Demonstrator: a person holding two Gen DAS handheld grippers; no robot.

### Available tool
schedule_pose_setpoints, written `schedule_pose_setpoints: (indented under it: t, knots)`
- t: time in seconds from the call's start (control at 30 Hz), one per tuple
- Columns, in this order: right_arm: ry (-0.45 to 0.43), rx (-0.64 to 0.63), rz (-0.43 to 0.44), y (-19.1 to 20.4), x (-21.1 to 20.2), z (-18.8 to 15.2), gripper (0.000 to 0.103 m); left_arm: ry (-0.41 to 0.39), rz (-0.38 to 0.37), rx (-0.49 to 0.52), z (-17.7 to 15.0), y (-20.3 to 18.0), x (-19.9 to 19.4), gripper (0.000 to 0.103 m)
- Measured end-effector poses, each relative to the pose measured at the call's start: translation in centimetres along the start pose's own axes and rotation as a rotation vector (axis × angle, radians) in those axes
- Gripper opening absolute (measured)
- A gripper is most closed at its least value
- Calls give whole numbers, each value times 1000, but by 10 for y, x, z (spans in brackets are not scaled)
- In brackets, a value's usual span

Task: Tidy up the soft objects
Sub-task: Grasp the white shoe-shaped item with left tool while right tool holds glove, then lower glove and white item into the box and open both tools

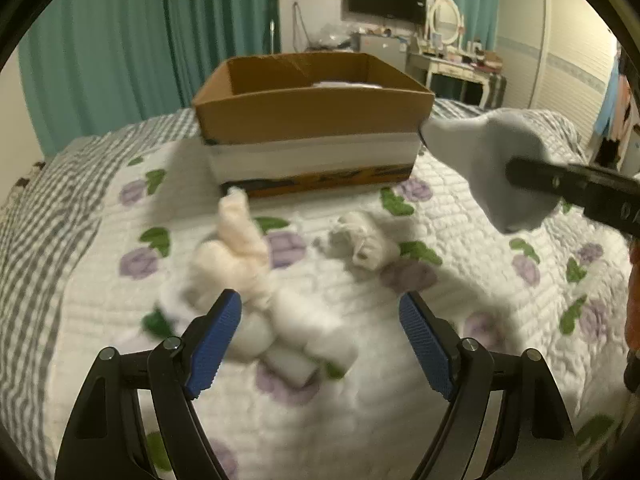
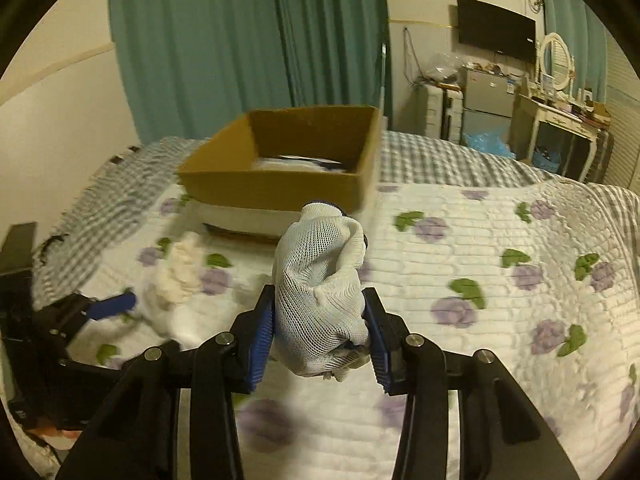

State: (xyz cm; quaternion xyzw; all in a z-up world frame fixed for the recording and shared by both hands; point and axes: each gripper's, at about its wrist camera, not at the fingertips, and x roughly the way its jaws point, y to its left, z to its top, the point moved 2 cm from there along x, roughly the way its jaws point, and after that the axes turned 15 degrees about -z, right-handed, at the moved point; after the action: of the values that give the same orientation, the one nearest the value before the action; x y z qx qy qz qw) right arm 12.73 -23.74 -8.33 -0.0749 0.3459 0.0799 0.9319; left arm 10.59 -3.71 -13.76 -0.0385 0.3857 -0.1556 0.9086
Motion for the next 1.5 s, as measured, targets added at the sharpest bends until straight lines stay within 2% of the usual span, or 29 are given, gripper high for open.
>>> schedule_pose_setpoints:
  t: [0.07,0.17,0.4,0.47,0.53,0.6,0.67,0.87,1.17,1.27,1.5]
  knots:
    - [21,17,-28,-12,10,-3,42,8,3,-5,8,-4,14,82]
    - [57,44,-14,-26,28,-6,42,24,12,-7,19,-11,39,82]
    - [86,-33,-39,-23,67,-5,42,89,11,-60,29,-13,86,80]
    - [104,-34,-22,-23,73,-6,42,100,-8,-72,28,-12,94,55]
    - [110,-37,-19,-21,75,-7,42,135,-25,-81,26,-10,104,52]
    - [116,-54,-17,-17,76,-9,42,131,-28,-73,26,-11,105,42]
    - [113,-66,-27,-13,75,-10,42,125,-50,-71,27,-11,102,36]
    - [103,-60,-46,-15,68,-15,42,102,-77,-49,23,-13,80,35]
    - [54,-13,-53,-15,16,-20,42,38,-109,8,21,-27,8,35]
    - [6,2,-42,-13,-11,-8,41,-5,-97,27,28,-27,-18,35]
    - [-131,-19,-42,-5,-64,46,41,-102,-72,72,67,-31,-57,35]
